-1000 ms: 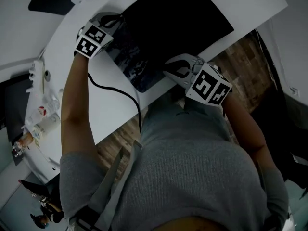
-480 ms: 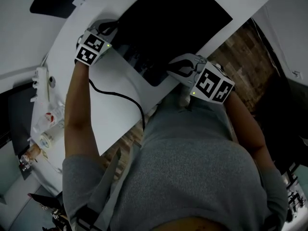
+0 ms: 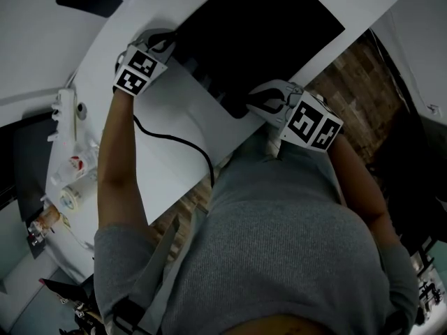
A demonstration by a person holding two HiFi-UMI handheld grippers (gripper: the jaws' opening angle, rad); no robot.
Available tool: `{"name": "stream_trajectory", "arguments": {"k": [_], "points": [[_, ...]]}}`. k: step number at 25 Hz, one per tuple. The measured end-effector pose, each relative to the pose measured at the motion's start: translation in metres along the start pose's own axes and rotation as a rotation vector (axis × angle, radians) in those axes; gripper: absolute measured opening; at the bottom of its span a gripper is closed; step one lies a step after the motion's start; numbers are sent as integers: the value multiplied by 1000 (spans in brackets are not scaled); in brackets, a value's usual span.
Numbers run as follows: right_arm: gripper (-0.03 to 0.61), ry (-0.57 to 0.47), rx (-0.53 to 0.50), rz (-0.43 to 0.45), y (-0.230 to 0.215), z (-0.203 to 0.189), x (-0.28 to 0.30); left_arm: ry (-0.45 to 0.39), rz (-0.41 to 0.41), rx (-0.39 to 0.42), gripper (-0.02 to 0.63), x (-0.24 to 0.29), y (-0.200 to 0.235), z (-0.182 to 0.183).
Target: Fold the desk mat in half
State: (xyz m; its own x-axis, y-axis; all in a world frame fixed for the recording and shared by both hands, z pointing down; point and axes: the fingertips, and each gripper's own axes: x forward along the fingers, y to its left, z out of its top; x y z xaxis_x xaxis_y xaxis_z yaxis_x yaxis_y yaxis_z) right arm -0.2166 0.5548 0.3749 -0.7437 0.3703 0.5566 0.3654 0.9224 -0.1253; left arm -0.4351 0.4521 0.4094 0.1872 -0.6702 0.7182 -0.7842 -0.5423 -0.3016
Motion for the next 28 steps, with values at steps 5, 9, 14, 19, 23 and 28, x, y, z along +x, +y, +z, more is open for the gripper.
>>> {"name": "stream_trajectory", "arguments": {"k": [5, 9, 14, 19, 23, 28], "points": [[31, 0, -8, -4, 5, 5, 7, -3, 4, 6, 35, -4, 0, -7], [31, 13, 6, -15, 9, 0, 11, -5, 3, 12, 37, -7, 1, -10], [31, 15, 0, -19, 12, 5, 16, -4, 9, 6, 40, -11, 2, -16], [31, 32, -1, -33, 14, 2, 20, 8, 12, 5, 44, -13, 1, -25], [31, 48, -2, -36, 18, -1, 25, 18, 20, 6, 51, -16, 1, -32], [31, 43, -6, -46, 19, 1, 29, 25, 44, 5, 44, -22, 1, -37]]}}
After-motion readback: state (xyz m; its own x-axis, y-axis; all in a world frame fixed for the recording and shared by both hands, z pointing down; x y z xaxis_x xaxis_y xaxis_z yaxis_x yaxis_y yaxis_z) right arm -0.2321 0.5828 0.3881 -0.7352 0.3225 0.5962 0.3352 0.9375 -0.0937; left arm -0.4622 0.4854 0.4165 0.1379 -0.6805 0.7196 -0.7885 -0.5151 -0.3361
